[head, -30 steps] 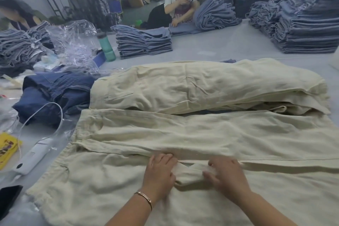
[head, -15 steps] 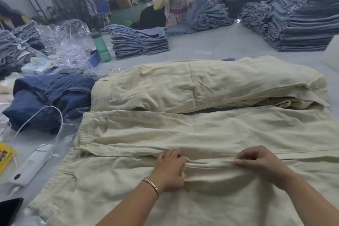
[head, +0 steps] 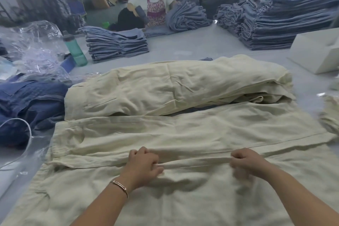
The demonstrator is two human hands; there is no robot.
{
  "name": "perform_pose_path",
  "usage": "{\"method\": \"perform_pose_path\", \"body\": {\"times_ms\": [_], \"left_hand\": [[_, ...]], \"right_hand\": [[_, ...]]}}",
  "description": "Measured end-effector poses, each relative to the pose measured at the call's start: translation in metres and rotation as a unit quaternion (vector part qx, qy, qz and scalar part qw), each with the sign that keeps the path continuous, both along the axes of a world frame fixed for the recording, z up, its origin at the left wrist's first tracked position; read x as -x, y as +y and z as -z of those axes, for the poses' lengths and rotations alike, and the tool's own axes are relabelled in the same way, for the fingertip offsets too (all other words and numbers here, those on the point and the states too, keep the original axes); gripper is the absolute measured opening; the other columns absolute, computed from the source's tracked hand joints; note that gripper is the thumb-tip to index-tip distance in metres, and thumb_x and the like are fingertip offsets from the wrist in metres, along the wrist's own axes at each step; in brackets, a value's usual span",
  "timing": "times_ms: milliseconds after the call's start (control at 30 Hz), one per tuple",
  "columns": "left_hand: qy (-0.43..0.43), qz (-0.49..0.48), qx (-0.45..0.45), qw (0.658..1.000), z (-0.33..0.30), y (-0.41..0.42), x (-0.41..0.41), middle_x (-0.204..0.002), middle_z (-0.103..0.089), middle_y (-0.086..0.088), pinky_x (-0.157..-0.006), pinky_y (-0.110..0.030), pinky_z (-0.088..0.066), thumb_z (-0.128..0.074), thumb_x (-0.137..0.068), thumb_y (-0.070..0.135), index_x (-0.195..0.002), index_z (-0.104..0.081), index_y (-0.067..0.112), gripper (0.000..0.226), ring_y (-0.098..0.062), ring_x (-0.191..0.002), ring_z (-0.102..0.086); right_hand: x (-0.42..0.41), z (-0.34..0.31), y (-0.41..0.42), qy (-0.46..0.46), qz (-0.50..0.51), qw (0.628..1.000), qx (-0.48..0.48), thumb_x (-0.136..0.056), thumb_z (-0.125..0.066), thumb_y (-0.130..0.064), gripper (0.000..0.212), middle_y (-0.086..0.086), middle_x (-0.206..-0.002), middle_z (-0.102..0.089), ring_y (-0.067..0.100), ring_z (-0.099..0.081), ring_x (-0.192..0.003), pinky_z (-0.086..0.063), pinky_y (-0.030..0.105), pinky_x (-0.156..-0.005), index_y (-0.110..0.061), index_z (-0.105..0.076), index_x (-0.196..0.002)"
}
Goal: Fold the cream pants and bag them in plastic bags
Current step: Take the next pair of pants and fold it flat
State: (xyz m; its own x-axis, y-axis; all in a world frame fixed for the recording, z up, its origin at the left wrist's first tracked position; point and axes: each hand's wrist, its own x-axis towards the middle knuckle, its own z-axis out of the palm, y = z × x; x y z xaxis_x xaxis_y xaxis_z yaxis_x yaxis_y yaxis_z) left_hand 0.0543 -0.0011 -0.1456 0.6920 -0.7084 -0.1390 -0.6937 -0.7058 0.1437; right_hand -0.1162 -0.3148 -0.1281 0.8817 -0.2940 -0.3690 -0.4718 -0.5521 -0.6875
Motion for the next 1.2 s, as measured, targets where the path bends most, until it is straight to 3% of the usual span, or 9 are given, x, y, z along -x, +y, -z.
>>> {"method": "perform_pose_path", "body": {"times_ms": [167, 267, 367, 500, 667, 733, 967, 1100, 1200], "left_hand": [[-0.083, 0.031, -0.075, 0.993, -0.015, 0.01, -0.007, -0.064, -0.051, 0.014, -0.072, -0.033, -0.019, -0.036, -0.063, 0.083, -0.066, -0.046, 0.024, 0.06, -0.008, -0.081, -0.037], [-0.089, 0.033, -0.104, 0.99, -0.018, 0.022, -0.008, -0.081, -0.058, 0.018, -0.078, -0.031, -0.02, -0.036, -0.079, 0.073, -0.076, -0.055, 0.03, 0.047, -0.006, -0.092, -0.041], [-0.048, 0.046, -0.042, 0.997, -0.023, 0.034, -0.007, -0.091, -0.053, 0.023, -0.082, -0.026, -0.026, -0.036, -0.089, 0.058, -0.092, -0.063, 0.034, 0.036, -0.002, -0.1, -0.042], [-0.006, 0.006, 0.072, 0.997, -0.031, 0.048, -0.004, -0.068, -0.052, 0.015, -0.072, -0.02, -0.031, -0.021, -0.084, 0.064, -0.075, -0.049, 0.029, 0.046, -0.006, -0.075, -0.05], [-0.073, 0.016, -0.128, 0.989, -0.036, 0.064, -0.006, -0.085, -0.049, 0.022, -0.097, -0.024, -0.025, -0.023, -0.083, 0.068, -0.086, -0.052, 0.033, 0.046, 0.001, -0.097, -0.039], [-0.077, 0.007, -0.144, 0.987, -0.037, 0.067, -0.009, -0.097, -0.05, 0.028, -0.095, -0.026, -0.022, -0.022, -0.079, 0.071, -0.086, -0.051, 0.035, 0.047, 0.004, -0.107, -0.035], [-0.148, -0.087, 0.104, 0.98, -0.033, 0.066, -0.003, -0.059, -0.043, 0.015, -0.061, -0.031, -0.032, -0.047, -0.073, 0.056, -0.062, -0.051, 0.028, 0.03, -0.012, -0.063, -0.047], [-0.138, -0.183, 0.038, 0.973, -0.012, 0.041, 0.016, -0.091, -0.063, 0.002, -0.072, -0.042, -0.042, -0.048, -0.067, 0.048, -0.086, -0.068, 0.022, 0.038, -0.03, -0.092, -0.058], [-0.126, -0.256, 0.089, 0.954, -0.007, 0.006, 0.033, -0.119, -0.061, -0.012, -0.088, -0.051, -0.041, -0.041, -0.074, 0.044, -0.118, -0.063, 0.011, 0.059, -0.037, -0.11, -0.052]], "right_hand": [[0.008, -0.001, -0.021, 0.016, -0.039, 0.99, 0.131, -0.076, -0.069, -0.036, 0.047, -0.006, -0.05, -0.032, 0.007, -0.03, -0.051, -0.022, 0.025, -0.052, -0.02, -0.032, -0.05], [0.012, -0.003, -0.035, 0.029, -0.056, 0.985, 0.162, -0.081, -0.067, -0.038, 0.04, -0.008, -0.056, -0.041, 0.007, -0.038, -0.056, -0.028, 0.024, -0.055, -0.021, -0.039, -0.057], [0.014, -0.008, -0.047, 0.038, -0.076, 0.986, 0.145, -0.084, -0.064, -0.033, 0.029, -0.009, -0.061, -0.047, 0.006, -0.041, -0.058, -0.031, 0.022, -0.057, -0.026, -0.046, -0.063], [0.015, -0.017, -0.064, 0.133, -0.139, 0.968, 0.164, -0.084, -0.064, -0.039, 0.029, -0.009, -0.071, -0.049, 0.009, -0.046, -0.067, -0.033, 0.024, -0.059, -0.023, -0.045, -0.069], [0.014, -0.022, -0.087, 0.152, -0.148, 0.951, 0.225, -0.09, -0.056, -0.032, 0.034, -0.008, -0.07, -0.044, 0.011, -0.041, -0.068, -0.03, 0.023, -0.059, -0.024, -0.038, -0.063], [0.013, -0.022, -0.09, 0.123, -0.139, 0.959, 0.215, -0.091, -0.057, -0.03, 0.034, -0.008, -0.069, -0.044, 0.008, -0.041, -0.066, -0.03, 0.021, -0.058, -0.025, -0.039, -0.063], [0.015, -0.014, -0.1, -0.031, 0.014, 0.97, 0.241, -0.084, -0.065, -0.047, 0.042, -0.007, -0.058, -0.05, 0.01, -0.048, -0.061, -0.03, 0.029, -0.055, -0.024, -0.042, -0.058], [0.01, 0.018, -0.085, -0.011, 0.008, 0.902, 0.432, -0.096, -0.038, -0.05, 0.024, -0.01, -0.102, -0.059, 0.013, -0.052, -0.104, -0.028, 0.029, -0.081, -0.034, -0.054, -0.093], [0.022, 0.042, -0.077, -0.033, 0.119, 0.909, 0.399, -0.096, -0.036, -0.047, 0.046, 0.006, -0.141, -0.042, 0.023, -0.036, -0.133, -0.01, 0.04, -0.11, -0.026, -0.049, -0.134]]}}
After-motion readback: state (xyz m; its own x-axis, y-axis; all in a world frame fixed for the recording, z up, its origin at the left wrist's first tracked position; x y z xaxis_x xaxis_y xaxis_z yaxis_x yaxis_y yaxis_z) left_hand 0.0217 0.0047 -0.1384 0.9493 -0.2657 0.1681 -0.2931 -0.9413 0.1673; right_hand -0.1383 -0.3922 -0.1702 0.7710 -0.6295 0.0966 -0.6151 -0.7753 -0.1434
